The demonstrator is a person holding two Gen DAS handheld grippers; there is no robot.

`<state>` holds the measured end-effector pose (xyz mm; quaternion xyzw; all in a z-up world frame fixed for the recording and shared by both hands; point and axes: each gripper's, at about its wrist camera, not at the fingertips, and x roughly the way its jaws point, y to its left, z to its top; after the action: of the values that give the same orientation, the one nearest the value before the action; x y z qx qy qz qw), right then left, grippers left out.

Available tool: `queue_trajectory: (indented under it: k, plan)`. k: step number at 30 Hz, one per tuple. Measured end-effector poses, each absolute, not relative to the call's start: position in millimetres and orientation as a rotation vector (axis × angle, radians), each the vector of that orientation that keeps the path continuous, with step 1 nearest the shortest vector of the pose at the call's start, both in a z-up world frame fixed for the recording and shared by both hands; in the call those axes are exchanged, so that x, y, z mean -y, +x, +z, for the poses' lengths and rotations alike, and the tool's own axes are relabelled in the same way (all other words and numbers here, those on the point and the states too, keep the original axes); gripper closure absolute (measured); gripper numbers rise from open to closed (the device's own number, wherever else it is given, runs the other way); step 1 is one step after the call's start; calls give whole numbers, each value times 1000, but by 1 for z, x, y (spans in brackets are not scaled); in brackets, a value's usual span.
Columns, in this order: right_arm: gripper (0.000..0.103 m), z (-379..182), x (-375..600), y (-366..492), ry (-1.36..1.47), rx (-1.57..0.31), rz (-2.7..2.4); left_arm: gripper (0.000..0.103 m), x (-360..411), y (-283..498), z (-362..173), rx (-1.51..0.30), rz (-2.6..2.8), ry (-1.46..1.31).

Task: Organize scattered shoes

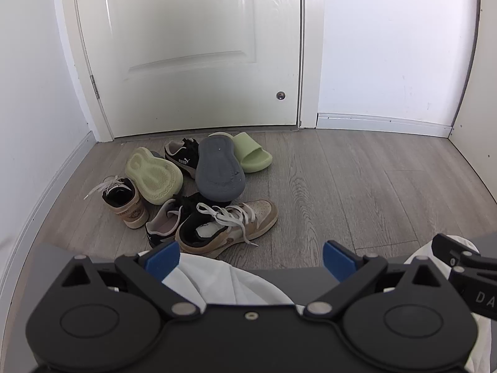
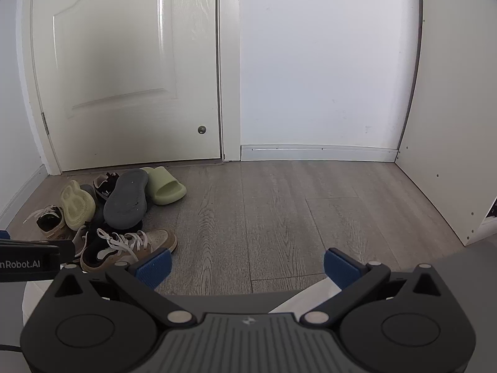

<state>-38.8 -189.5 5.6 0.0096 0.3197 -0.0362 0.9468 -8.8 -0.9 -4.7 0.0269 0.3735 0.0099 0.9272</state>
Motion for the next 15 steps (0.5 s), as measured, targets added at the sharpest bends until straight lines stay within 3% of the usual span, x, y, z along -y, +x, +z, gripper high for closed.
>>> queue_trajectory:
  k: [15]
  plan:
    - [0,3,189,-42,16,-646,-70,4,1,-10,-4,-766,28,57]
